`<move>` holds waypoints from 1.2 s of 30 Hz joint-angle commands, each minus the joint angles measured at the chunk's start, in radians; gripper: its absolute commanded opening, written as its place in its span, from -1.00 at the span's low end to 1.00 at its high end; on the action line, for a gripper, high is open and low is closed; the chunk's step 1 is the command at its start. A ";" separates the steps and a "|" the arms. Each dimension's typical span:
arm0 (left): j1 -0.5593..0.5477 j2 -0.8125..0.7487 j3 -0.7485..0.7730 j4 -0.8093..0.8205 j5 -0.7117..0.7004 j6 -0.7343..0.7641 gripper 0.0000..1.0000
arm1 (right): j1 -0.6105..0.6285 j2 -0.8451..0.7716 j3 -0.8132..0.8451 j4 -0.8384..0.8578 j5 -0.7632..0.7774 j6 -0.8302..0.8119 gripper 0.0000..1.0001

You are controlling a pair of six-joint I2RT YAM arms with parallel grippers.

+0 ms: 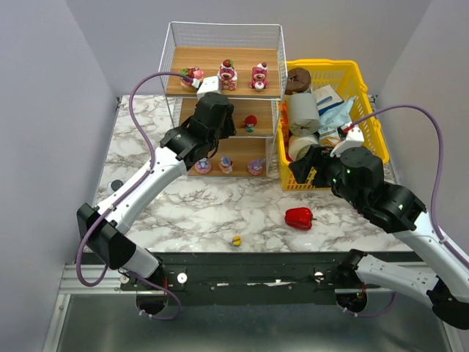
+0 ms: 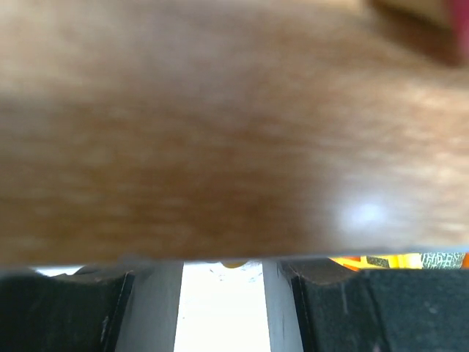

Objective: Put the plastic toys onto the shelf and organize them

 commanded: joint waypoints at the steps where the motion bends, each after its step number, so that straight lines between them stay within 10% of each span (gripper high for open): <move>1: 0.003 0.002 -0.029 0.069 -0.002 0.032 -0.05 | -0.008 -0.016 -0.019 -0.002 0.027 0.008 0.72; 36: 0.003 -0.073 -0.092 0.110 -0.002 0.015 0.49 | -0.008 -0.035 -0.019 -0.012 0.035 -0.008 0.72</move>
